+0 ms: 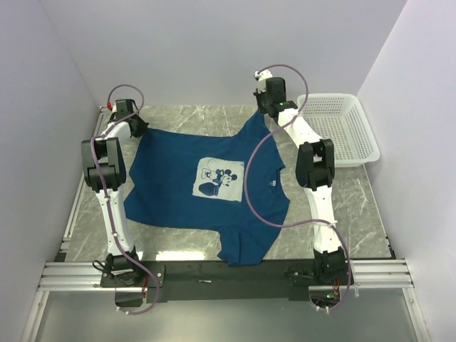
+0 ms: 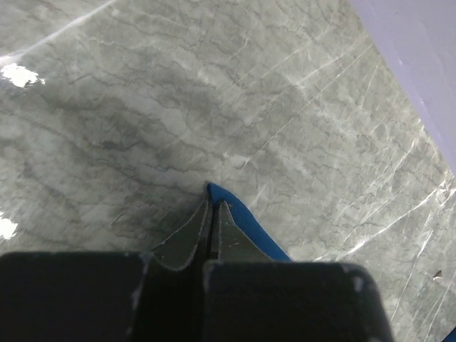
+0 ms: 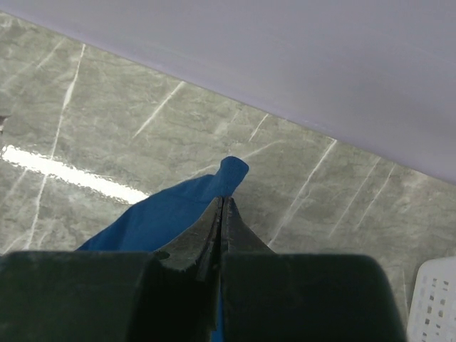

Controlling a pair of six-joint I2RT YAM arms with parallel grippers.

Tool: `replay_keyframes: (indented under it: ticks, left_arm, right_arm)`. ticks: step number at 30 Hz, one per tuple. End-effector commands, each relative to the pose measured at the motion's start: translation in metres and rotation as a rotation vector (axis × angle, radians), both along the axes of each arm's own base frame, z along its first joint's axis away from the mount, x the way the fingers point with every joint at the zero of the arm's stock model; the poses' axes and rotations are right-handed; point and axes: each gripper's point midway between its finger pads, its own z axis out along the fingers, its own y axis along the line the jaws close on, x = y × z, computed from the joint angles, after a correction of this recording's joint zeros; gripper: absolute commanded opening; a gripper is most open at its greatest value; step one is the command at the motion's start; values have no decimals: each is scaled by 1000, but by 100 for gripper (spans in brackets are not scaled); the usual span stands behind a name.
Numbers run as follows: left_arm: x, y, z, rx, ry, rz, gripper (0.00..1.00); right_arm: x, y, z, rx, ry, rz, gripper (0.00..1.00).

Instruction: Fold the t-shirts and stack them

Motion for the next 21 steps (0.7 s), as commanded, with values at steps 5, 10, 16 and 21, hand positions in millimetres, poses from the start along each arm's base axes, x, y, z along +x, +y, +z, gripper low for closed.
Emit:
replay_keyframes:
  ticks: [5, 10, 16, 21]
  left_arm:
    - [17, -8, 18, -10, -67, -64, 0]
    - [20, -8, 19, -9, -75, -74, 1]
    - [21, -9, 15, -16, -73, -85, 1]
    - [21, -4, 17, -25, -86, -77, 0]
  right_arm:
    - [13, 1, 22, -2, -78, -5, 0]
    - [14, 3, 19, -1, -76, -4, 0]
    - [15, 3, 17, 1, -76, -3, 0]
    - [17, 4, 19, 3, -83, -3, 0]
